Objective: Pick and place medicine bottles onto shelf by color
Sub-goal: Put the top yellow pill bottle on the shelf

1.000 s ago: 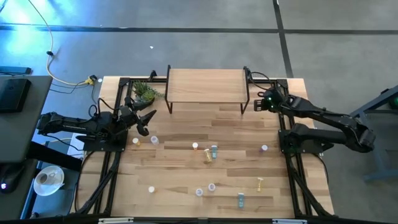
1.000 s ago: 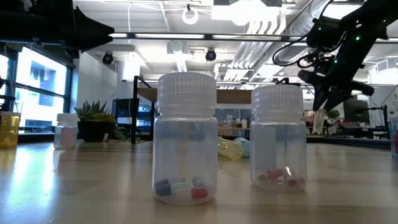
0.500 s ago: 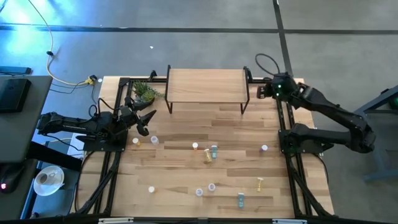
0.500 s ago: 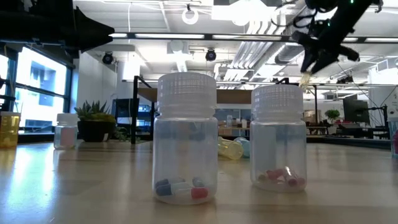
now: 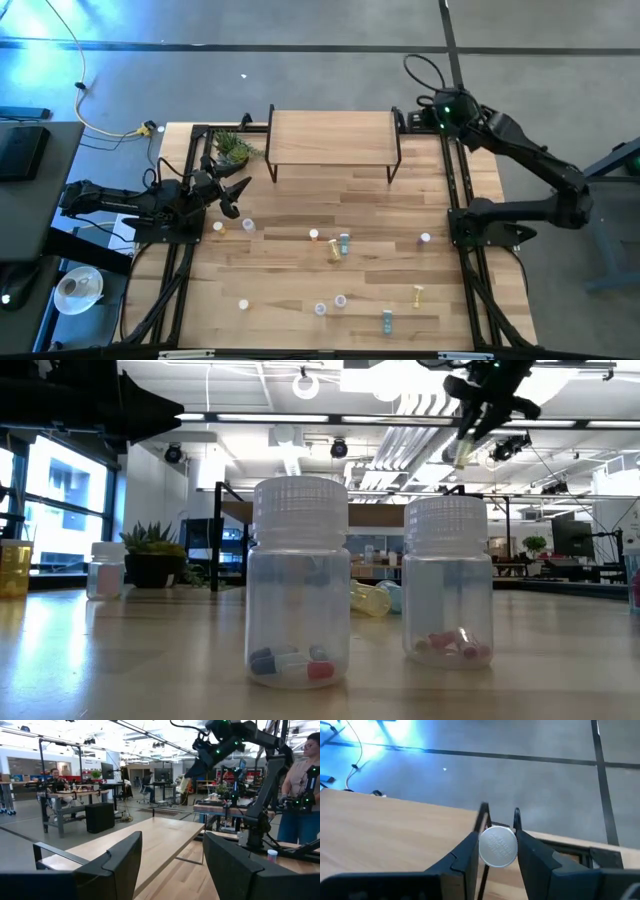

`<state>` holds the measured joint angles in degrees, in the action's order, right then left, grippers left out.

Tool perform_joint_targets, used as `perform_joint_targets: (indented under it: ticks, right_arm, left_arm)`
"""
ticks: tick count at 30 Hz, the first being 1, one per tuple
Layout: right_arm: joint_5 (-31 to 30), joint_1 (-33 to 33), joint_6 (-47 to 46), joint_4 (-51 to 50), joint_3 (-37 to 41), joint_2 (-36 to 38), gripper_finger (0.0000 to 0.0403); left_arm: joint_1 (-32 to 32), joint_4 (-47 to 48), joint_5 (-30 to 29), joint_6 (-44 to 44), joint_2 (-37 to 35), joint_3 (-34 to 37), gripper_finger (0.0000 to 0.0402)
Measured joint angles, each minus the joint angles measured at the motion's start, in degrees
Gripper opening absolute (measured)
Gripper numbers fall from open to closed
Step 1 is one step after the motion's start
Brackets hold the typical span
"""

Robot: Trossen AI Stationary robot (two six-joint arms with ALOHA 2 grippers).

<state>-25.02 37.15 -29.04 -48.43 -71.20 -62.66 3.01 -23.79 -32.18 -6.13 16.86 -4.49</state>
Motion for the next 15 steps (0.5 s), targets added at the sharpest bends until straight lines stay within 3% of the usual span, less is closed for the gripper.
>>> perform_joint_targets:
  ticks: [15]
  right_arm:
    - [1.71,0.97,4.69,-8.35,-21.57,-19.38,0.0103]
  left_arm:
    - [0.0,0.02,0.0,-0.02,0.0,0.0,0.0201]
